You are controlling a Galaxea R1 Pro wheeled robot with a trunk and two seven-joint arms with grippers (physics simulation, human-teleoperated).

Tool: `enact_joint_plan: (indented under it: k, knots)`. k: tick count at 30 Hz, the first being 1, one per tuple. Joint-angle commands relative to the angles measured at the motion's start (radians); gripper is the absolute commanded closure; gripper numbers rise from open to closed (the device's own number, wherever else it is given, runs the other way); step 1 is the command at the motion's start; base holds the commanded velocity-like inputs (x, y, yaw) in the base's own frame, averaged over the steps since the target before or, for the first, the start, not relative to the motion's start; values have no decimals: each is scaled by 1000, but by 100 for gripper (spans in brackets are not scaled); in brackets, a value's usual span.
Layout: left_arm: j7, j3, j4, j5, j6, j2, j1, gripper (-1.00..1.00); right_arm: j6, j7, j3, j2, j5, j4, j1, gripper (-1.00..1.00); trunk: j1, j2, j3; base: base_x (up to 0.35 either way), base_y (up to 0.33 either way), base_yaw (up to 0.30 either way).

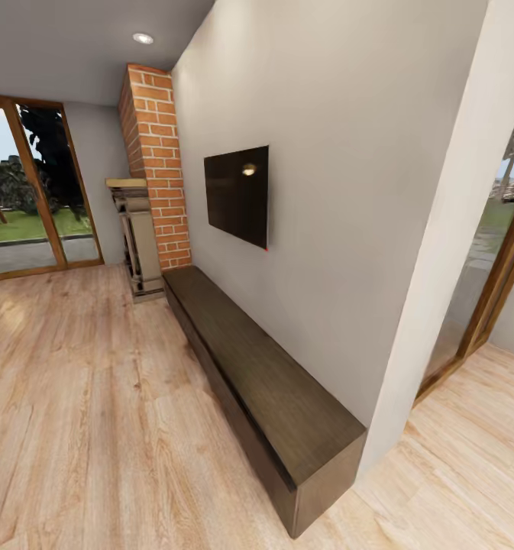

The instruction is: In the kitchen, take the Vidalia onion out of the sink, dice it on the chopping board with the paring knife, put the diced onion into the bowl on the countertop, then place both the paring knife and the chopping board into the sink.

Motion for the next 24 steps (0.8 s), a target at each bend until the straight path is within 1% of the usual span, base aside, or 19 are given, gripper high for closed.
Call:
enact_joint_plan:
  k: [1, 5, 13, 24]
  knots:
    - [0, 0, 0, 0, 0, 0, 0, -100, 0, 0, 0, 0, 0, 0, 0, -100, 0, 0, 0, 0, 0, 0]
    - [-2, -2, 2, -2, -2, -2, 0, -100, -2, -2, -2, -2, 4, -2, -2, -100, 0, 0, 0, 0, 0, 0]
    - [-2, -2, 2, -2, -2, -2, 1, -100, -2, -2, -1, 42, 4, -46, -2, -100, 0, 0, 0, 0, 0, 0]
    - [-2, -2, 2, -1, -2, 6, 1, -100, -2, -2, 1, 43, 6, -50, -2, -100, 0, 0, 0, 0, 0, 0]
